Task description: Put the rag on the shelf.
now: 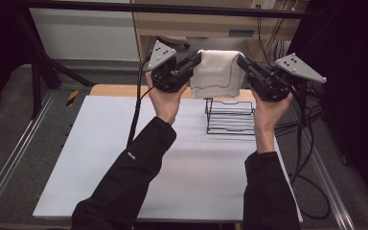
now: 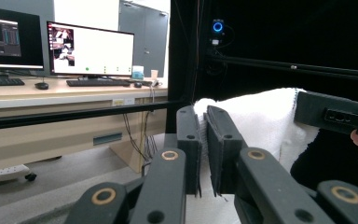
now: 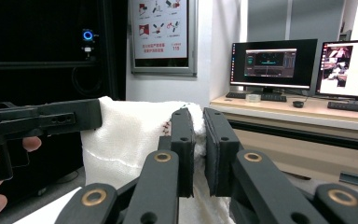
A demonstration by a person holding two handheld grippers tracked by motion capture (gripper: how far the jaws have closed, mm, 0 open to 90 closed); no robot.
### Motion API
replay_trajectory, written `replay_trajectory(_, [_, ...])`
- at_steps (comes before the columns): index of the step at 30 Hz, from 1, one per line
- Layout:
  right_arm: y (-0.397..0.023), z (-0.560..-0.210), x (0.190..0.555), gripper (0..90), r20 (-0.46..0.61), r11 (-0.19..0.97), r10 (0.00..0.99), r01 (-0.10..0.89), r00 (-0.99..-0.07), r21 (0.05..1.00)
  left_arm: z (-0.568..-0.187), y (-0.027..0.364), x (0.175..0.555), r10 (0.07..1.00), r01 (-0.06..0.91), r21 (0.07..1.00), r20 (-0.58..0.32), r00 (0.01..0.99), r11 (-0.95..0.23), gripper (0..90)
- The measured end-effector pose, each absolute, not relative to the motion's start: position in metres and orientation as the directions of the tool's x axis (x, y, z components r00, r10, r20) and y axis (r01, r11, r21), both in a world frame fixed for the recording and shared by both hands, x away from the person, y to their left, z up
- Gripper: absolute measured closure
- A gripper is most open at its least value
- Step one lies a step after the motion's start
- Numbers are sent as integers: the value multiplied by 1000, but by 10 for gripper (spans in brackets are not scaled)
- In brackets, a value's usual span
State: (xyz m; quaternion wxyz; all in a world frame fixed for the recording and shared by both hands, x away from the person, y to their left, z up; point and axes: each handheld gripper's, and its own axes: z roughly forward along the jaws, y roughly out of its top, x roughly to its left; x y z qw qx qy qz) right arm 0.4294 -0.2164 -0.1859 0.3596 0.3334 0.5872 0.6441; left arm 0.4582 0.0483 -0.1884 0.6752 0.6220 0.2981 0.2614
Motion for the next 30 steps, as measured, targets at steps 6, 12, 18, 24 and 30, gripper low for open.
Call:
replay_trajectory(6, [-221, -180, 434, 835, 5, -52, 858, -78, -513, 996, -184, 42, 463, 723, 16, 995, -80, 686, 94, 840])
replay_trajectory(12, [-225, -174, 438, 834, 5, -54, 861, -82, -508, 995, -177, 37, 469, 725, 15, 995, -84, 684, 102, 840])
replay_trajectory(18, [-231, -170, 443, 834, 5, -55, 866, -85, -499, 995, -169, 30, 475, 726, 1, 996, -67, 684, 90, 840])
replay_trajectory(24, [-239, -166, 448, 834, 10, -57, 874, -83, -486, 995, -165, 20, 481, 727, 1, 996, -66, 683, 89, 840])
replay_trajectory(30, [-245, -162, 453, 833, 6, -52, 878, -84, -478, 995, -162, 13, 487, 727, 2, 996, -69, 683, 92, 840])
